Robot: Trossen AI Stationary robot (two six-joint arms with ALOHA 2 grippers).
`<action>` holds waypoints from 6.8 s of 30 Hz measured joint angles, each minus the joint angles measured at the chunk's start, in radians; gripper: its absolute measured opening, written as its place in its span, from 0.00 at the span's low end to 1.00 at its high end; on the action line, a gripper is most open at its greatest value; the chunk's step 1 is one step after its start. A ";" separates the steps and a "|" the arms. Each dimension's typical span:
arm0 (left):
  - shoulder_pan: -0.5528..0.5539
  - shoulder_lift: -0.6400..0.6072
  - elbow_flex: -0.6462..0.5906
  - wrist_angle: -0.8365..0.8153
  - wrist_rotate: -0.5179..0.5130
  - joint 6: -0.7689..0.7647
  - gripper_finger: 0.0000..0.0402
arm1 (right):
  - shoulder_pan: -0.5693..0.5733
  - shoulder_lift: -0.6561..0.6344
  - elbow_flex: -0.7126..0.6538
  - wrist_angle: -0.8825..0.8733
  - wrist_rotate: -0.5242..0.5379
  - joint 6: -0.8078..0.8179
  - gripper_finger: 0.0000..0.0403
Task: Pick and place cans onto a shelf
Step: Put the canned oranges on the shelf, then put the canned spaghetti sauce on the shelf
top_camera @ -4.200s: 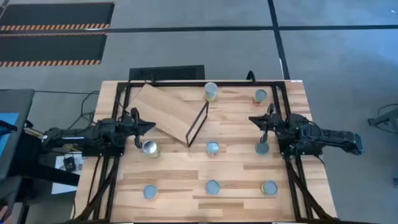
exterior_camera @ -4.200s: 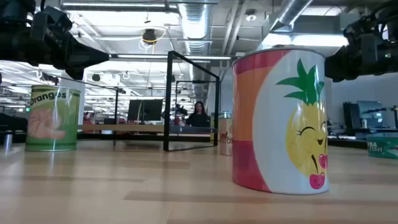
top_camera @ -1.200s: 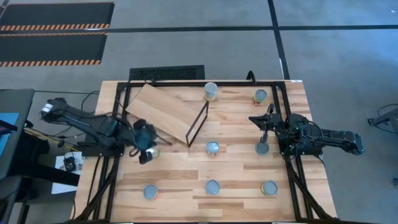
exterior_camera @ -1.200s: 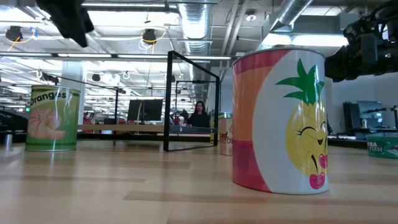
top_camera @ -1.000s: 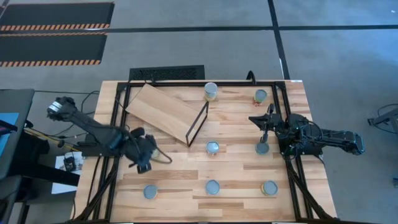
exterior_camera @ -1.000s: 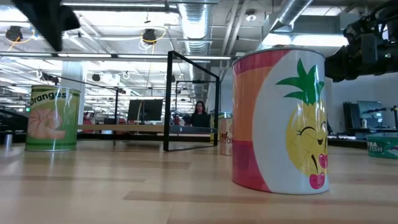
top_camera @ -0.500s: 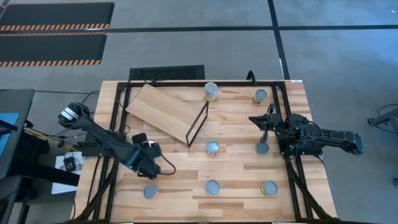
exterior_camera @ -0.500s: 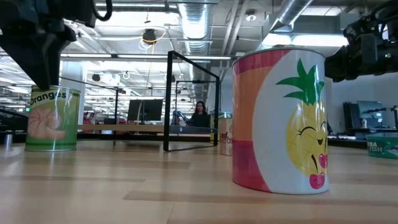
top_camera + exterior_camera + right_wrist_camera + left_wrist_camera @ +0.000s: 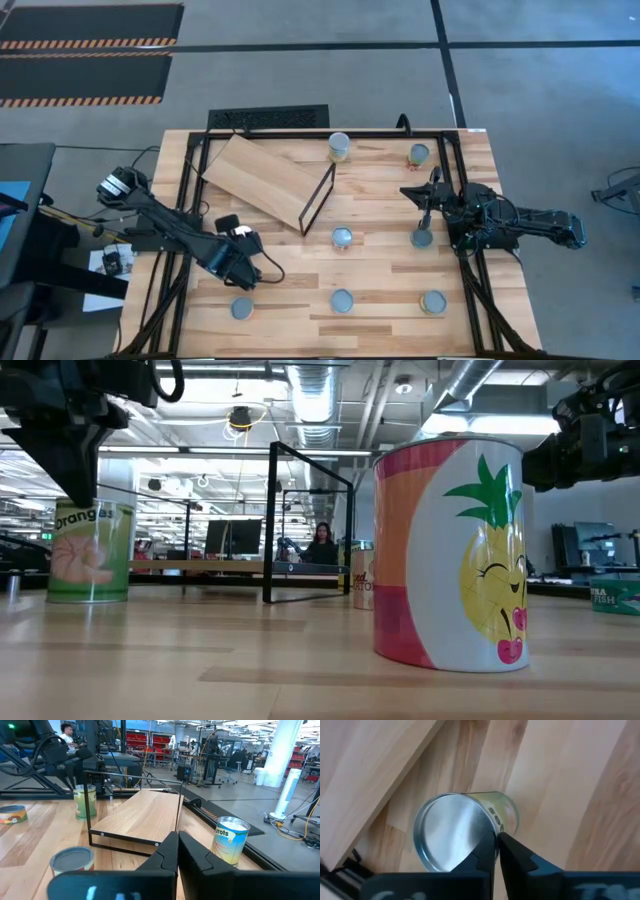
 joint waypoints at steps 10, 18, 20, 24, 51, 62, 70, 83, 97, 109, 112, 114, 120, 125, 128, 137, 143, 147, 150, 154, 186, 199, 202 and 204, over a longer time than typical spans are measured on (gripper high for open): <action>0.110 -0.069 0.245 -0.210 0.062 0.048 0.00 | 0.000 0.000 0.000 0.000 0.000 0.000 0.07; 0.491 -0.112 0.385 -0.248 -0.011 0.303 0.00 | 0.000 0.000 0.000 0.000 0.000 0.000 0.07; 0.629 -0.113 0.389 -0.206 -0.014 0.430 0.00 | 0.000 0.000 0.000 0.000 0.000 0.000 0.07; 0.914 -0.100 0.389 -0.115 0.033 0.622 0.00 | 0.000 0.000 0.000 0.000 0.000 0.000 0.07; 1.350 0.160 0.388 0.048 0.085 0.897 0.00 | 0.000 -0.001 0.000 0.000 0.001 0.000 0.07; 1.363 0.163 0.388 0.091 0.085 0.905 0.05 | 0.000 -0.001 0.000 0.000 0.000 0.000 0.07; 1.362 0.163 0.388 0.081 0.085 0.904 0.09 | 0.000 -0.001 0.000 0.000 0.000 0.000 0.07; 1.362 0.163 0.388 0.033 0.098 0.923 0.10 | 0.000 -0.001 0.000 0.000 0.000 0.000 0.07; 1.362 0.163 0.388 -0.016 0.106 0.916 0.10 | 0.000 -0.001 0.000 0.000 0.000 0.000 0.07; 1.344 0.123 0.388 -0.011 0.105 0.934 0.10 | 0.000 -0.001 0.000 0.000 0.000 0.000 0.07; 1.338 0.066 0.388 0.000 0.105 0.931 0.10 | 0.000 -0.001 0.000 0.000 0.000 0.000 0.07; 1.333 0.020 0.388 0.015 0.105 0.923 0.10 | 0.000 -0.001 0.000 0.000 0.000 0.000 0.07; 1.248 -0.176 0.319 0.188 0.131 0.922 0.10 | 0.000 -0.001 0.000 0.000 0.000 0.000 0.07; 1.108 -0.400 0.068 0.538 0.199 0.919 0.10 | 0.000 -0.001 0.000 0.000 0.000 0.000 0.07; 1.014 -0.531 -0.142 0.830 0.234 0.905 0.10 | 0.000 -0.001 0.000 0.000 0.000 0.000 0.07; 0.842 -0.750 -0.695 1.539 0.369 0.931 0.10 | 0.000 -0.001 0.000 0.000 0.000 0.000 0.07; 0.842 -0.757 -0.875 1.735 0.343 0.954 0.09 | 0.000 -0.001 0.000 0.000 0.000 0.000 0.07; 0.876 -0.757 -0.901 1.744 0.415 0.903 0.01 | 0.000 -0.001 0.000 0.000 0.000 0.000 0.07; 0.903 -0.757 -0.901 1.749 0.458 0.910 0.01 | 0.000 -0.001 0.000 0.007 0.000 0.001 0.07; 0.950 -0.757 -0.901 1.767 0.494 0.929 0.00 | -0.002 -0.001 0.000 0.080 0.004 0.003 0.07; 1.059 -0.754 -0.900 1.758 0.554 0.961 0.00 | -0.492 0.820 0.540 -0.418 0.154 0.356 0.12; 1.058 -0.754 -0.900 1.737 0.556 0.966 0.00 | -0.646 1.223 0.805 -0.638 0.125 0.305 0.41; 1.058 -0.754 -0.900 1.732 0.556 0.974 0.00 | -0.658 1.273 0.835 -0.641 0.128 0.306 0.43; 1.058 -0.754 -0.900 1.722 0.556 0.977 0.00 | -0.668 1.301 0.844 -0.645 0.127 0.308 0.42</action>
